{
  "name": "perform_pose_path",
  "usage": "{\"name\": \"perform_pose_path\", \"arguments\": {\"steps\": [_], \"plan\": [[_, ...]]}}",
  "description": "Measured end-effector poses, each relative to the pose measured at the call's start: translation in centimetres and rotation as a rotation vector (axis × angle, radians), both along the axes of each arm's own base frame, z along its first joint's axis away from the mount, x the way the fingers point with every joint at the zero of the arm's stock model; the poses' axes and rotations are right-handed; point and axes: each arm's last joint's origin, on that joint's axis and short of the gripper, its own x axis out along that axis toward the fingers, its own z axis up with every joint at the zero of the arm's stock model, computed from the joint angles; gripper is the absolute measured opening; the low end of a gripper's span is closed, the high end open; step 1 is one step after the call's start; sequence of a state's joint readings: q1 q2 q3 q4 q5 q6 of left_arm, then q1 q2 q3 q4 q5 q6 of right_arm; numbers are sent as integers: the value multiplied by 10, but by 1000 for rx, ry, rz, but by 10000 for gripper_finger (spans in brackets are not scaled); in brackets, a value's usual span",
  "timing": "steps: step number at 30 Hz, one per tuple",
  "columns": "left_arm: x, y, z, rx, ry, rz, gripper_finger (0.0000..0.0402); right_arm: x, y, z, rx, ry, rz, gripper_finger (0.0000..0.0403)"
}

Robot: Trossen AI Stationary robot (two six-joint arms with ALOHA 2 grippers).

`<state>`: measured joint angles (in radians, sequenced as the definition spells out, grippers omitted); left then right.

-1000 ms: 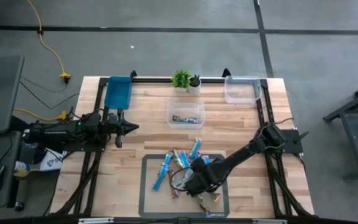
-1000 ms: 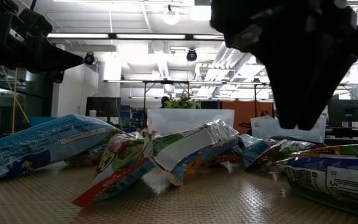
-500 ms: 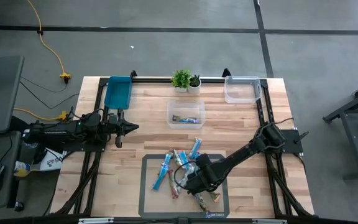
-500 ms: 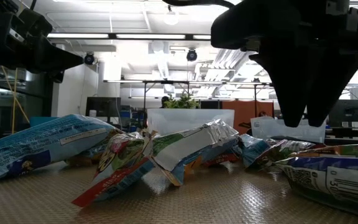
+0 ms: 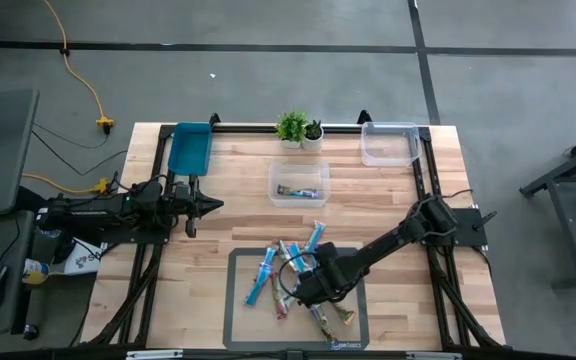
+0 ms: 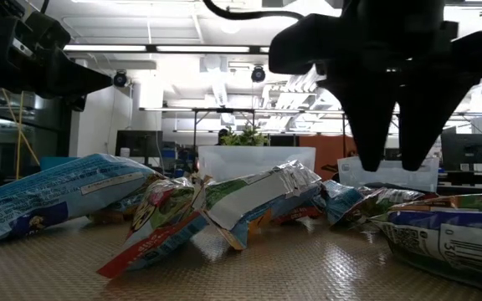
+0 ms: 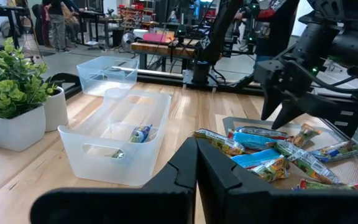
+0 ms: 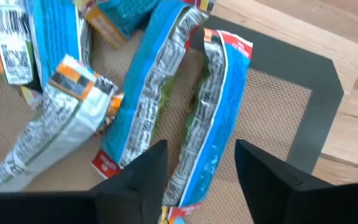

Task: Pick and place Granola Bars by type
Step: Put the red granola bar in the right transparent bin

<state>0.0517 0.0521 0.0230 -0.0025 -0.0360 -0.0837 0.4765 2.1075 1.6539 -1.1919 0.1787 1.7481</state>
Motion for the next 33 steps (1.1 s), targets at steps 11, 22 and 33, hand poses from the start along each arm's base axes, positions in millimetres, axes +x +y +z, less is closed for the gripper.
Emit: {"name": "perform_pose_path", "arguments": {"steps": [11, 22, 33], "plan": [[0, 0, 0, 0, 0, 0, 1, -1, -11, -10, 12, 40, -41, 213], [0, 0, 0, 0, 0, 0, 1, -7, -11, -39, 78, 12, -89, 213], [0, 0, 0, 0, 0, 0, 1, -5, -11, -39, 81, -1, -92, 198]]}}
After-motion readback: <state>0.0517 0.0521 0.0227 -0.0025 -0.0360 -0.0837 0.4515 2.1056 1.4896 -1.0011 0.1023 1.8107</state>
